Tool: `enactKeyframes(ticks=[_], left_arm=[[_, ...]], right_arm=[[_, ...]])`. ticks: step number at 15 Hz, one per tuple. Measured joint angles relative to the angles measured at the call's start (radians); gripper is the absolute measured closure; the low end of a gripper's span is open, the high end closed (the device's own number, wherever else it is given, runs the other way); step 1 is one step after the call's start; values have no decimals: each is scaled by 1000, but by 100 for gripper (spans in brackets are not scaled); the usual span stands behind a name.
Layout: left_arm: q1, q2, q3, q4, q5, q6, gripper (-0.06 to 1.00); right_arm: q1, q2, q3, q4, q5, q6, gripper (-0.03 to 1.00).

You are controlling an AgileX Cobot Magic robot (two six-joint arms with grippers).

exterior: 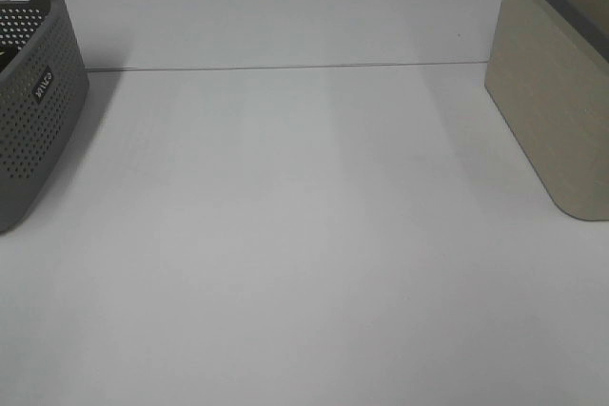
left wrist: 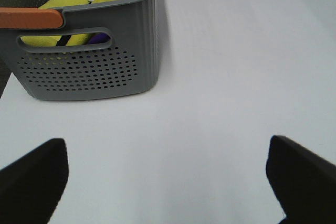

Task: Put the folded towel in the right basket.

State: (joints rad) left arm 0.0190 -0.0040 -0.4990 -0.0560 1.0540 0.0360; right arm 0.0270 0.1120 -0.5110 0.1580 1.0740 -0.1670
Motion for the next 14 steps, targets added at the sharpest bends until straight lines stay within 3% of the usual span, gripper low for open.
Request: enactKeyframes(ticks=[14], left_arm=[[0, 0, 0, 0, 0, 0, -3]], right_arm=[[-33, -118, 0, 2, -3, 0, 22]])
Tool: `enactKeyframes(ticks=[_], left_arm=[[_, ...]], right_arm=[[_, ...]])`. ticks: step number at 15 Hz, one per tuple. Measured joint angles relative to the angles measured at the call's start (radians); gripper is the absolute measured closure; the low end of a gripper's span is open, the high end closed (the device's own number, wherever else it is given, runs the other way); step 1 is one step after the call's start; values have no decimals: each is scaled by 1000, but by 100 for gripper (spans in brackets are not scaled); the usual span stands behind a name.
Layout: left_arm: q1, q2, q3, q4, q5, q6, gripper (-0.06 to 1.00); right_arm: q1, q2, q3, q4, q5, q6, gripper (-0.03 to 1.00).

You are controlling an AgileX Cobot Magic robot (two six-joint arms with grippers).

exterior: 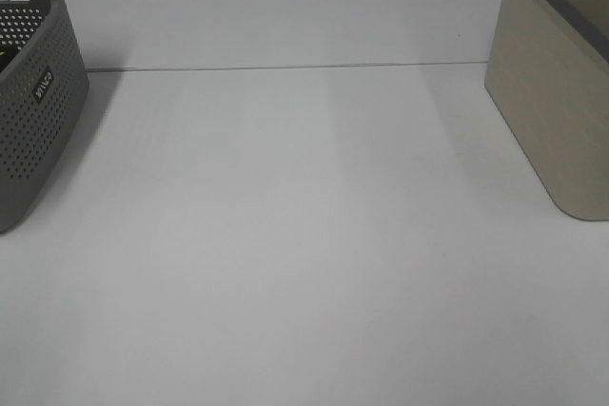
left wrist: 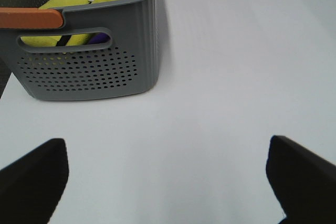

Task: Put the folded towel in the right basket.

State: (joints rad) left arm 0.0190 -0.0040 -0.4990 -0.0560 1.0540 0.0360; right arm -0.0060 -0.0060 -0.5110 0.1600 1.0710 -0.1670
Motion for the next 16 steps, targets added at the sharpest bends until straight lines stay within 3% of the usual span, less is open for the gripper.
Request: enactKeyframes(ticks=[13, 16], left_arm=[[0, 0, 0, 0, 0, 0, -3], [0, 0, 0, 0, 0, 0, -3]], right_arm=[[0, 0, 0, -3, 0, 2, 22], [0, 0, 0, -84, 0, 109, 22]])
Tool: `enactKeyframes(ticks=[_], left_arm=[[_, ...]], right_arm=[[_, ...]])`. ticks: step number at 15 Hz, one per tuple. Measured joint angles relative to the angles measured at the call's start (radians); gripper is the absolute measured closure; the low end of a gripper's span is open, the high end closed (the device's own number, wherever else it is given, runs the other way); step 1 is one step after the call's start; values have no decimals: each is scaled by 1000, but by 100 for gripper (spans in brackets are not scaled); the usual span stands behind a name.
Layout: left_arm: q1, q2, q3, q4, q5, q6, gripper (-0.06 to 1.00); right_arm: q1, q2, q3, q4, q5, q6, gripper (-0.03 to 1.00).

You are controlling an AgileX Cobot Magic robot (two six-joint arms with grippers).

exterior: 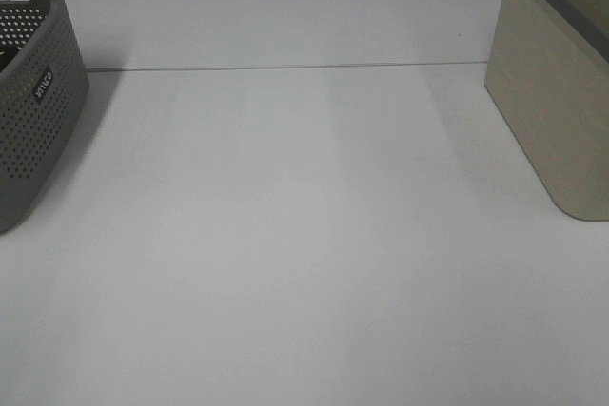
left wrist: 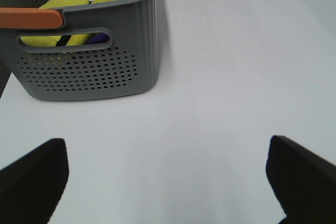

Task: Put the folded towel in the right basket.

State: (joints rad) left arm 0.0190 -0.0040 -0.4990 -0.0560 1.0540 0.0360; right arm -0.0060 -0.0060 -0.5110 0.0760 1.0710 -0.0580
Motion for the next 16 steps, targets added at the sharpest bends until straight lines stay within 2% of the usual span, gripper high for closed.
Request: enactKeyframes(ticks=[3, 16], left_arm=[[0, 0, 0, 0, 0, 0, -3], [0, 0, 0, 0, 0, 0, -3]], right_arm=[[0, 0, 1, -26, -1, 45, 22], [0, 0, 5, -31, -4, 50, 22]])
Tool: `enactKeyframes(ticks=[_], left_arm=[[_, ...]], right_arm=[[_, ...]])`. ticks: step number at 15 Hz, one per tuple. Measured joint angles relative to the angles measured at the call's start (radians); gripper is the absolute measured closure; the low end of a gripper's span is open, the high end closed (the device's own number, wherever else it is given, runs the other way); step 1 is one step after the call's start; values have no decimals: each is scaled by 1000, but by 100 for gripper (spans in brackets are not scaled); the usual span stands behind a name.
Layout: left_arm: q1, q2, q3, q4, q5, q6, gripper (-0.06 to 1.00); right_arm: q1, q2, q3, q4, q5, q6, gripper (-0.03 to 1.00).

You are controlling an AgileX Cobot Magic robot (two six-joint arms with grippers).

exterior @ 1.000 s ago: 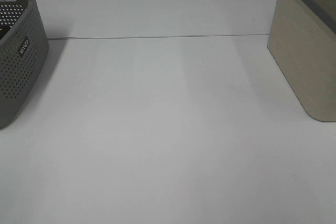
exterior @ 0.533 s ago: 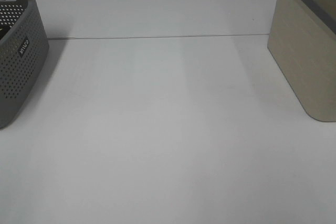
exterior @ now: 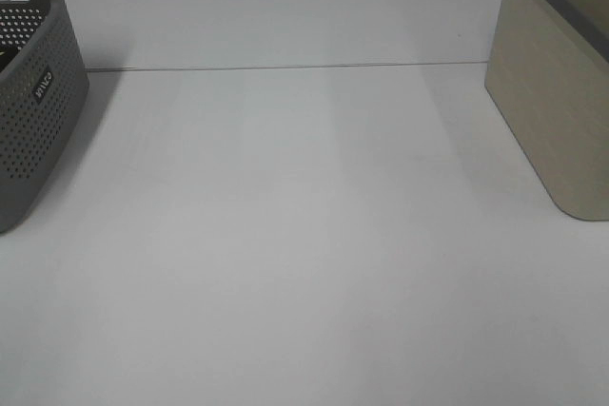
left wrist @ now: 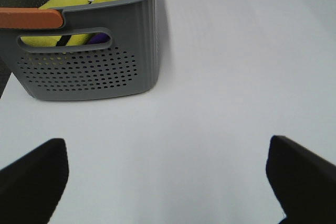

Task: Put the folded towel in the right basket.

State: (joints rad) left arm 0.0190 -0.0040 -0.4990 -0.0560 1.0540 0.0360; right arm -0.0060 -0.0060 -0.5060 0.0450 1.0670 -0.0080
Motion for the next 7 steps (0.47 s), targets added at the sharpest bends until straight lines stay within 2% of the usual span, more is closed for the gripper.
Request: enactKeyframes(ticks=[7], left_arm=[[0, 0, 0, 0, 0, 0, -3]], right_arm=[[0, 0, 0, 0, 0, 0, 22]])
